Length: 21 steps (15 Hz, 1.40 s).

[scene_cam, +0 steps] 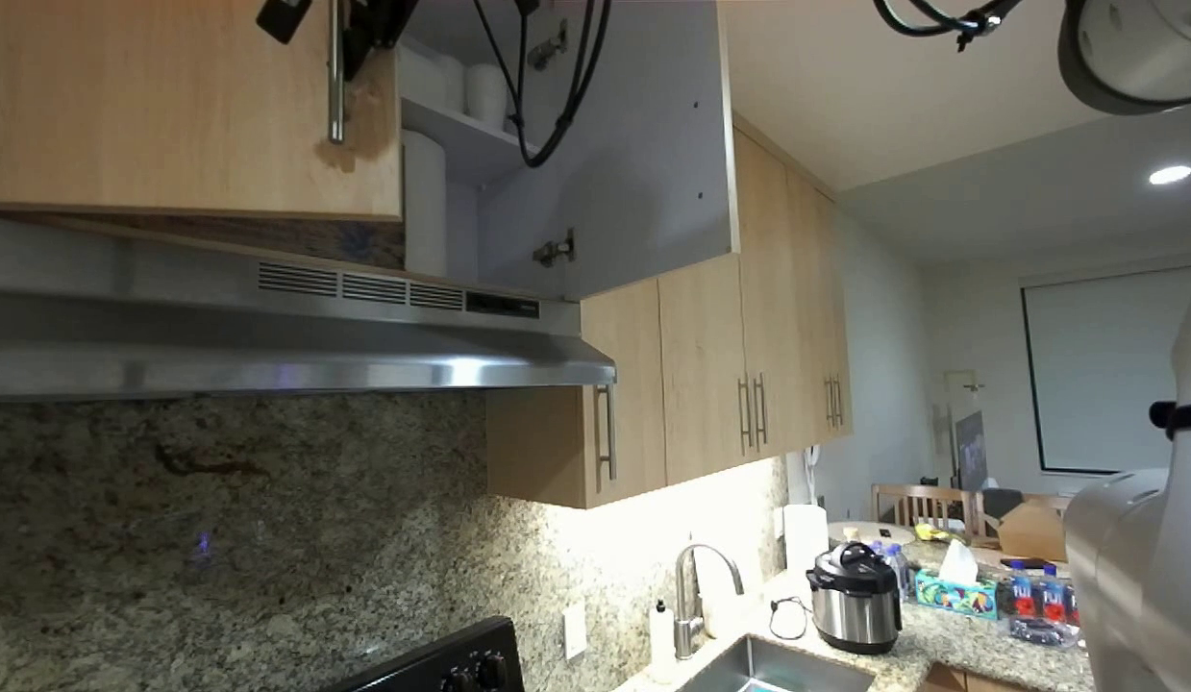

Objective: Open the left door of the cabinet

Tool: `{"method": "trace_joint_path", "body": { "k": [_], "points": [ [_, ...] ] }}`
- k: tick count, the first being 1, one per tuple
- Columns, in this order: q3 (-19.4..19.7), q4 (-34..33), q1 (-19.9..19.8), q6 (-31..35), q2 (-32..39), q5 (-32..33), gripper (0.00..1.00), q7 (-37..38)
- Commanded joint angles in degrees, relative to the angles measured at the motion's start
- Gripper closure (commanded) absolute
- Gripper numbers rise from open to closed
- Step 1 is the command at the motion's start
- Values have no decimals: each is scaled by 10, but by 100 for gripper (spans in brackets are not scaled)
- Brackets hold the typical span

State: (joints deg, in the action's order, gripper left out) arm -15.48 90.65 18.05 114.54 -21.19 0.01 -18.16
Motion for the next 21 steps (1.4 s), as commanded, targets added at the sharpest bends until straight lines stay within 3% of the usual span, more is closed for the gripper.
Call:
{"method": "trace_joint_path", "body": {
  "k": [1, 5, 15, 21],
  "points": [
    [-33, 30, 16, 19, -1, -3, 0, 31],
    [-54, 24, 14, 23, 9, 13, 0, 78],
    [-151, -2, -11, 5, 28, 134, 0, 247],
    [-194, -21, -27, -8, 44, 183, 0, 296]
  ]
}}
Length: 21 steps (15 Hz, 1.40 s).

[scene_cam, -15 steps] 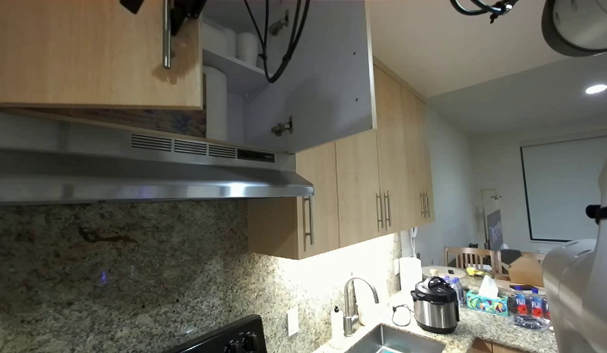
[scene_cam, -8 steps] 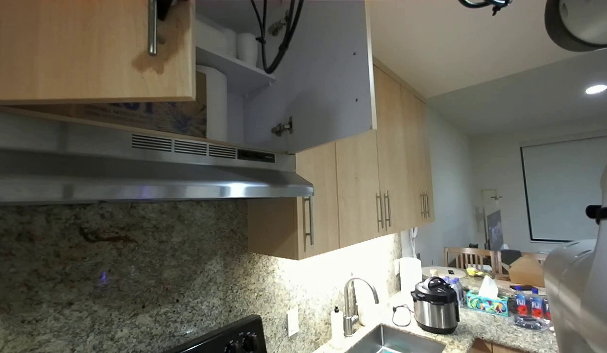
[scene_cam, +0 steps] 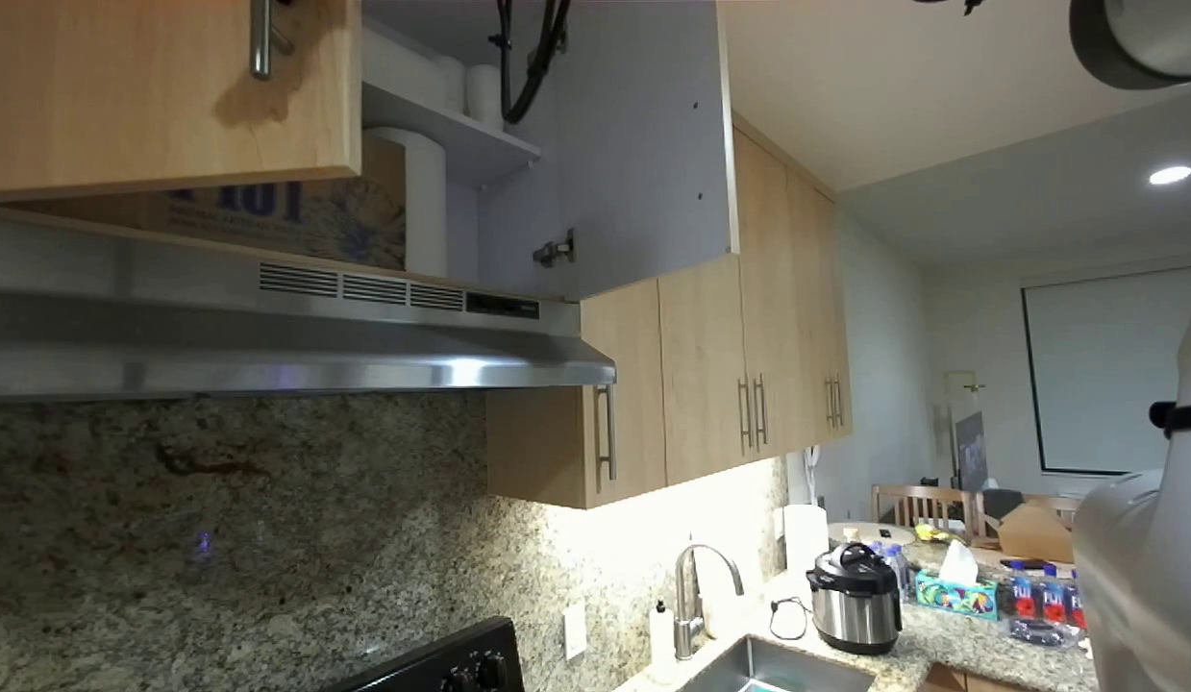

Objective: Open the left door of the cabinet

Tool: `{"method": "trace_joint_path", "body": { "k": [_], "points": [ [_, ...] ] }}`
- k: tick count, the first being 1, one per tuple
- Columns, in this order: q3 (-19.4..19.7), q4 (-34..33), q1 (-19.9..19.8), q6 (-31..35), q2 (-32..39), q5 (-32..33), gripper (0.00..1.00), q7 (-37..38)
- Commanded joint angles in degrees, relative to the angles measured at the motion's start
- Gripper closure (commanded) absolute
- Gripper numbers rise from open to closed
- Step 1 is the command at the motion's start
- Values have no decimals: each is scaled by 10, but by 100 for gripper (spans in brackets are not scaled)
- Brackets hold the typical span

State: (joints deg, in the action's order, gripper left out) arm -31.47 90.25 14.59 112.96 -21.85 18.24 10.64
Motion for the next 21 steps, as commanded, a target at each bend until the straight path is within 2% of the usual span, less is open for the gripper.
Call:
{"method": "trace_joint_path", "body": {
  "k": [1, 10, 17, 21],
  "points": [
    [-40, -18, 5, 7, 52, 6, 0, 13],
    [-88, -62, -20, -32, 90, 43, 0, 42],
    [-106, -91, -21, -62, 111, 52, 0, 43],
    [-142, -104, -25, -84, 128, 96, 0, 64]
  ]
}}
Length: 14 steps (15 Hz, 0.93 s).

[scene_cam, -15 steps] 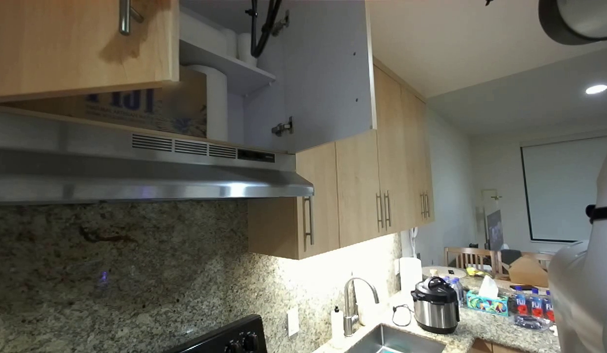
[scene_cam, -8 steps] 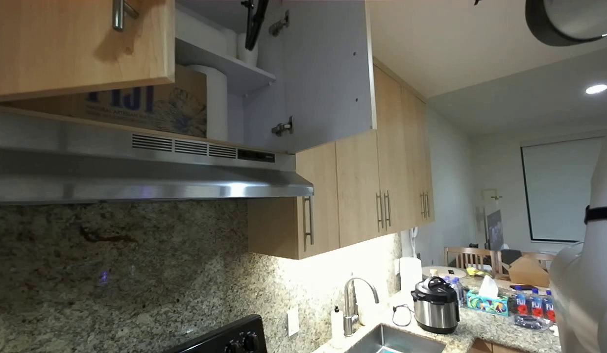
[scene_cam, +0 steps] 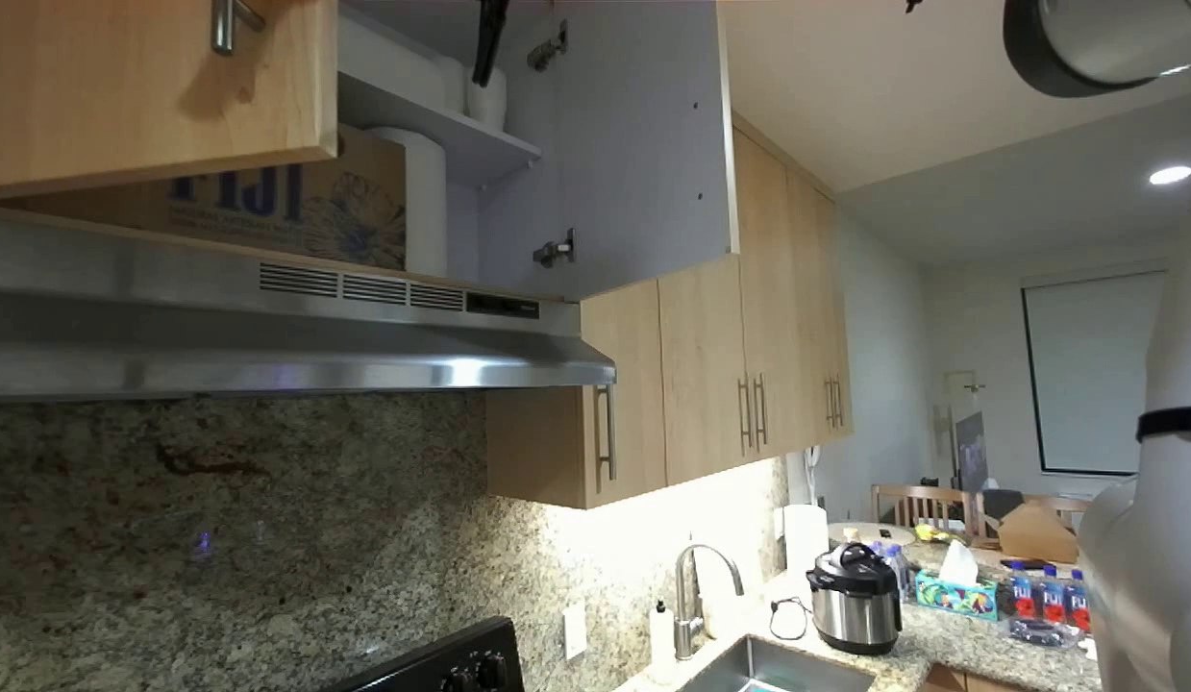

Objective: Open the left door of the cabinet

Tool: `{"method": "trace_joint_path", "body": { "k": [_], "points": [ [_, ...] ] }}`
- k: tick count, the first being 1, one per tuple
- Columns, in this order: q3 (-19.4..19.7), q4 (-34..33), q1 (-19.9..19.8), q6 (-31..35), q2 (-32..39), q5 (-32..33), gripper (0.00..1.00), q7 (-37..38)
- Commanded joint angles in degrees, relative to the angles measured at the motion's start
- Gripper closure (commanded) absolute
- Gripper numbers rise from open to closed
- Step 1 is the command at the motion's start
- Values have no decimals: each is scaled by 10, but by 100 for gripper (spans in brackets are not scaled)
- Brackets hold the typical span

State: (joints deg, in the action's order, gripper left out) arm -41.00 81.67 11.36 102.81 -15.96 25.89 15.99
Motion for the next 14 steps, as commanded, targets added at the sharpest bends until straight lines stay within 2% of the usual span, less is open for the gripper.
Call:
{"method": "trace_joint_path", "body": {
  "k": [1, 13, 14],
  "points": [
    [-58, -21, 5, 15, 75, 35, 0, 21],
    [-157, -54, 9, -38, 154, 197, 0, 104],
    [-175, -63, 0, -50, 162, 209, 0, 108]
  ]
}}
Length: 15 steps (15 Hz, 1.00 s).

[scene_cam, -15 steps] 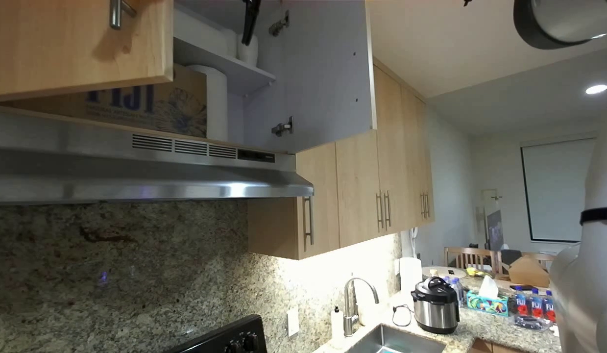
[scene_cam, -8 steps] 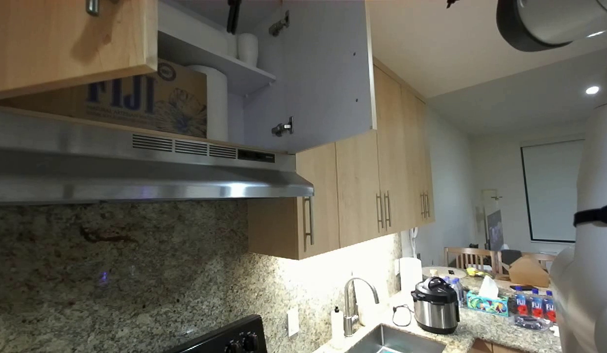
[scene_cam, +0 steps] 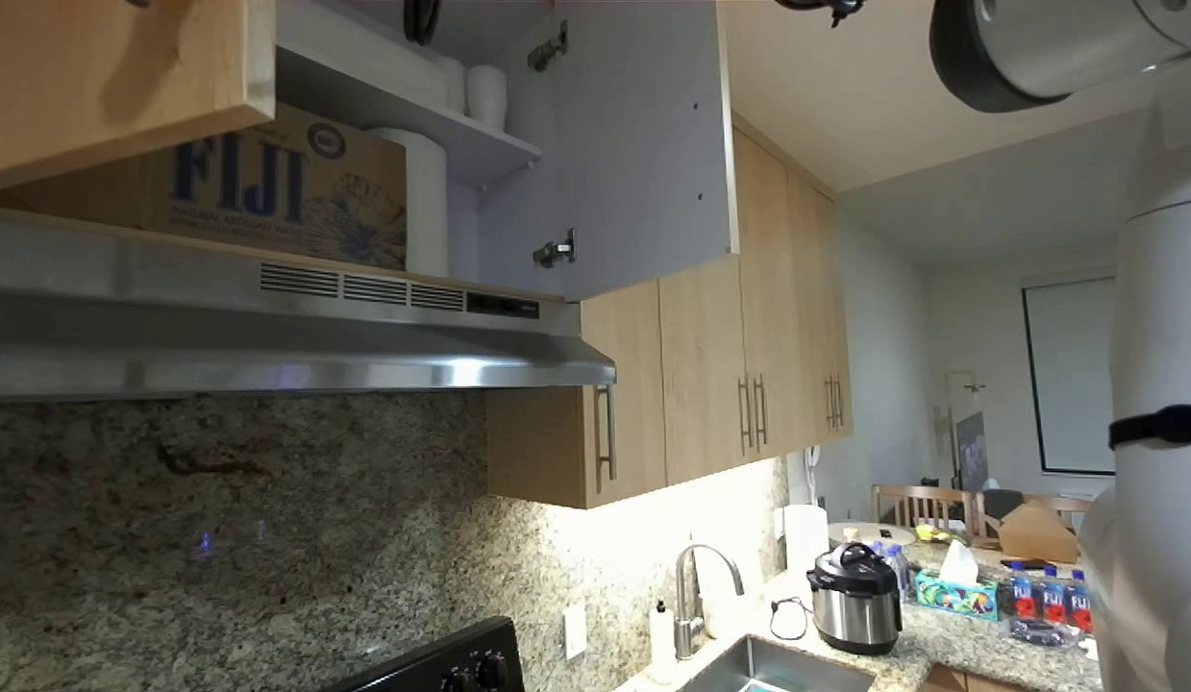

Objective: Open the left door of the cabinet

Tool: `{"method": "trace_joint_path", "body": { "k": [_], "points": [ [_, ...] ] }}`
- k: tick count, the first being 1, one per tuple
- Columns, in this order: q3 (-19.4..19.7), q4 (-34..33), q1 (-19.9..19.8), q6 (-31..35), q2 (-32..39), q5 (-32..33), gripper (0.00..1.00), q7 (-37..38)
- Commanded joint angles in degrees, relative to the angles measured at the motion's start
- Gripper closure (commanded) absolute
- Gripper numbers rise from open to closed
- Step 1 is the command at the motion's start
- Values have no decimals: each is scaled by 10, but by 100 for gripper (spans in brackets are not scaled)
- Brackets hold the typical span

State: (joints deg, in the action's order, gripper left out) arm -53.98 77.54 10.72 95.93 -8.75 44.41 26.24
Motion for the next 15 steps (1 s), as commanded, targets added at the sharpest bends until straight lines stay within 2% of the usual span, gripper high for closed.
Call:
{"method": "trace_joint_path", "body": {
  "k": [1, 9, 15],
  "points": [
    [-55, -26, 7, 8, 97, 37, 0, 12],
    [-116, -51, 22, -63, 145, 137, 0, 53],
    [-125, -72, 38, -85, 156, 178, 0, 78]
  ]
}}
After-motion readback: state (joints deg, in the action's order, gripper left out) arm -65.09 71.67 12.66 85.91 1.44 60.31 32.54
